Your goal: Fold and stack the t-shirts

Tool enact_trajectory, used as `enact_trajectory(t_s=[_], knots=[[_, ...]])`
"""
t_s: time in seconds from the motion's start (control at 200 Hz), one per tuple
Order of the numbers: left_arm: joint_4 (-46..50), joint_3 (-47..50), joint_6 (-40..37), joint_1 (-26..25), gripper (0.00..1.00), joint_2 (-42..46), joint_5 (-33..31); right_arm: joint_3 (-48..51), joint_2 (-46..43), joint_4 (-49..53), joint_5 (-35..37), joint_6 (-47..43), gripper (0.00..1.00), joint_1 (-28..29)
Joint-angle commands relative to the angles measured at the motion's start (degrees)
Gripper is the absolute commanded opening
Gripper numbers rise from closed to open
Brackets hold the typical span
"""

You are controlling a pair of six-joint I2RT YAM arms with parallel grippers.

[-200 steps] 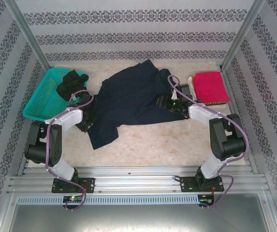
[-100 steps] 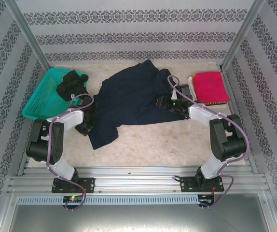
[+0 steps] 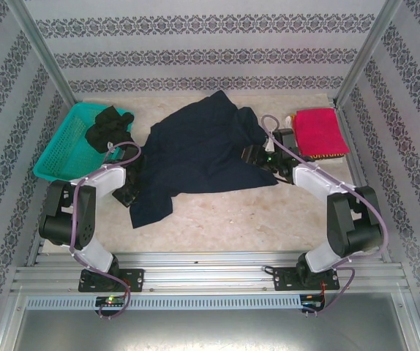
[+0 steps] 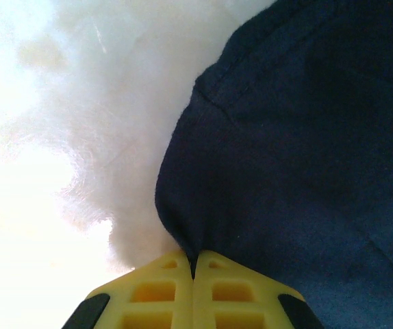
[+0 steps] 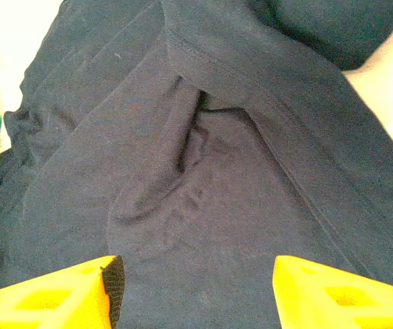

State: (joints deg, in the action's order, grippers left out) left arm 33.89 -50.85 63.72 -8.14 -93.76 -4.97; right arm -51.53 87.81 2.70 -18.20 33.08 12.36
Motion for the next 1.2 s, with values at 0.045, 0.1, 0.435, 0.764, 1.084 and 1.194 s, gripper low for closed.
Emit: enact_trajectory(t_s=[0.045,0.1,0.435,0.764,1.084,1.194], knots=[[-9.7,4.2,1.7,0.2,0.0,-0.1,4.2,3.4,-5.7,3.4,7.6,-1.3,0.59,-1.2],[-9.1,4.6,1.8,0.2,0.0,2.4,3.3,4.6,-6.6,5.3,11.4,-3.1,0.58,-1.1],[-5.9,5.2,1.7,0.2,0.0,12.4,0.5,7.9,-2.9,7.7,14.8,-2.7,0.58,-1.2],[-4.7,5.1,0.8,0.5,0.0,12.7,-1.5,-2.1,3.8,18.3,27.0,-12.7,0.56,3.7],[-5.9,5.4,0.1,3.3,0.0,12.1,0.0,-14.7,14.4,31.2,26.5,-22.8,0.59,5.5],[-6.4,5.7,0.3,3.5,0.0,12.2,0.3,-16.8,16.9,34.7,28.4,-25.7,0.58,5.4]])
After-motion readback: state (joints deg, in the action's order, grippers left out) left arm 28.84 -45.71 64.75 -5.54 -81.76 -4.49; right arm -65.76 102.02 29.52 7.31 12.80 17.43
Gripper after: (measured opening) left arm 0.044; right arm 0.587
